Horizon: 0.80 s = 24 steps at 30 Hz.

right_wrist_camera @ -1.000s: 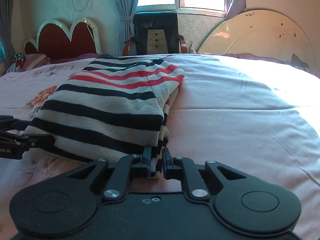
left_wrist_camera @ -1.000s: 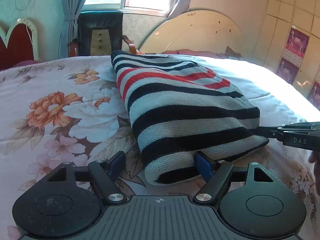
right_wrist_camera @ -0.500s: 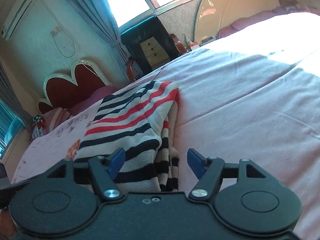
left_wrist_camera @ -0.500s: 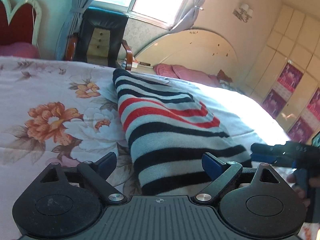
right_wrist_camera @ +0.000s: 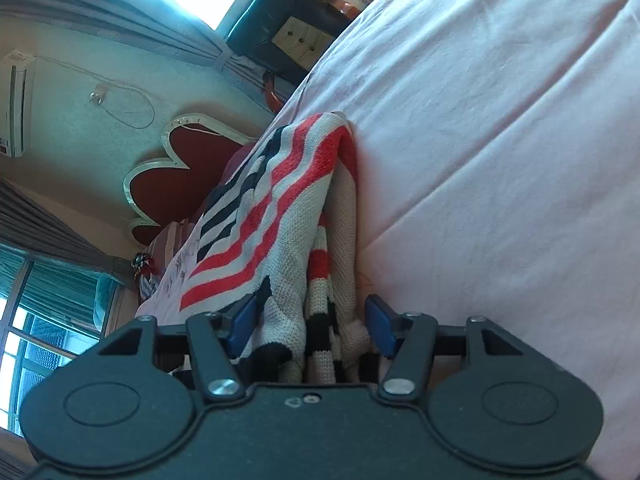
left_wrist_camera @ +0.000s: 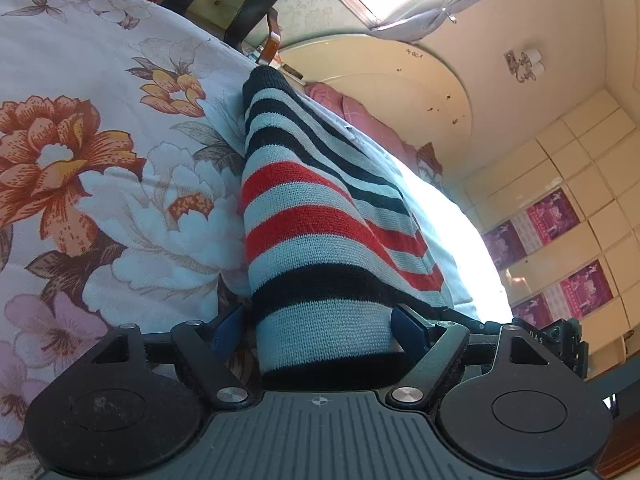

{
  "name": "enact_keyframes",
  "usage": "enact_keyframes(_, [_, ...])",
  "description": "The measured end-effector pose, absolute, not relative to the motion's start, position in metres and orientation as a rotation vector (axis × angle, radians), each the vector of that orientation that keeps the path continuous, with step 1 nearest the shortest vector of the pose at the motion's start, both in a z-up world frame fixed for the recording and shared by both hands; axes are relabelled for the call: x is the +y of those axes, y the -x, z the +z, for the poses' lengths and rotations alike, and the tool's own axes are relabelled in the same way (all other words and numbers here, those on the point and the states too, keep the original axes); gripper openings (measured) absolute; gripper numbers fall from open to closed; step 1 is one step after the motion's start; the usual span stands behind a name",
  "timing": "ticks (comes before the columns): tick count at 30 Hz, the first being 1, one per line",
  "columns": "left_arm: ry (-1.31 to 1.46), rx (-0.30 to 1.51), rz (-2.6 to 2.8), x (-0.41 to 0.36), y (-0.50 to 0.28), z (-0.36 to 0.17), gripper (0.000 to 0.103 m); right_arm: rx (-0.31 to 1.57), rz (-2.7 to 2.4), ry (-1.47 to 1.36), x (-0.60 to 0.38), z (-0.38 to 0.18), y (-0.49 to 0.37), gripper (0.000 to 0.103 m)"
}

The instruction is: Fold small clothes

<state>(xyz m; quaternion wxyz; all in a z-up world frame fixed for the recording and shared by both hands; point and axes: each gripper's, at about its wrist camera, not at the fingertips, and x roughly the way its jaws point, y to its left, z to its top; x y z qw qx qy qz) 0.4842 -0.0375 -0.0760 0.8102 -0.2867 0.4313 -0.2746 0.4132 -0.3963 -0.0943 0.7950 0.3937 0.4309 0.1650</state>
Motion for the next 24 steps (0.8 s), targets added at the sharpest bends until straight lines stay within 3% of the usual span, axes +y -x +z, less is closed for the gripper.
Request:
enact_keyframes(6, [0.611, 0.924, -0.605, -0.048, -0.508, -0.079, 0.079, 0.943, 0.418, -0.836, -0.390, -0.094, -0.438, 0.057])
enact_keyframes(10, [0.600, 0.931, -0.627, -0.048, -0.517, -0.078, 0.079, 0.945, 0.429, -0.830, -0.396, -0.093, -0.440, 0.049])
enact_keyframes(15, [0.587, 0.929, -0.635, -0.056, -0.527, -0.078, 0.079, 0.949, 0.467, -0.821, -0.398, -0.098, -0.446, 0.047])
enact_keyframes(20, [0.539, 0.918, -0.620, -0.075, -0.529, -0.073, 0.078, 0.933, 0.429, -0.648, -0.371, -0.085, -0.450, 0.040])
enact_keyframes(21, [0.524, 0.911, -0.618, -0.076, -0.528, -0.072, 0.077, 0.926, 0.419, -0.615, -0.366, -0.082, -0.448, 0.040])
enact_keyframes(22, [0.497, 0.908, -0.610, -0.078, -0.527, -0.071, 0.062, 0.919, 0.412, -0.596, -0.364, -0.080, -0.445, 0.038])
enact_keyframes(24, [0.472, 0.893, -0.610, -0.079, -0.525, -0.068, 0.058, 0.907, 0.404, -0.587, -0.362, -0.077, -0.441, 0.036])
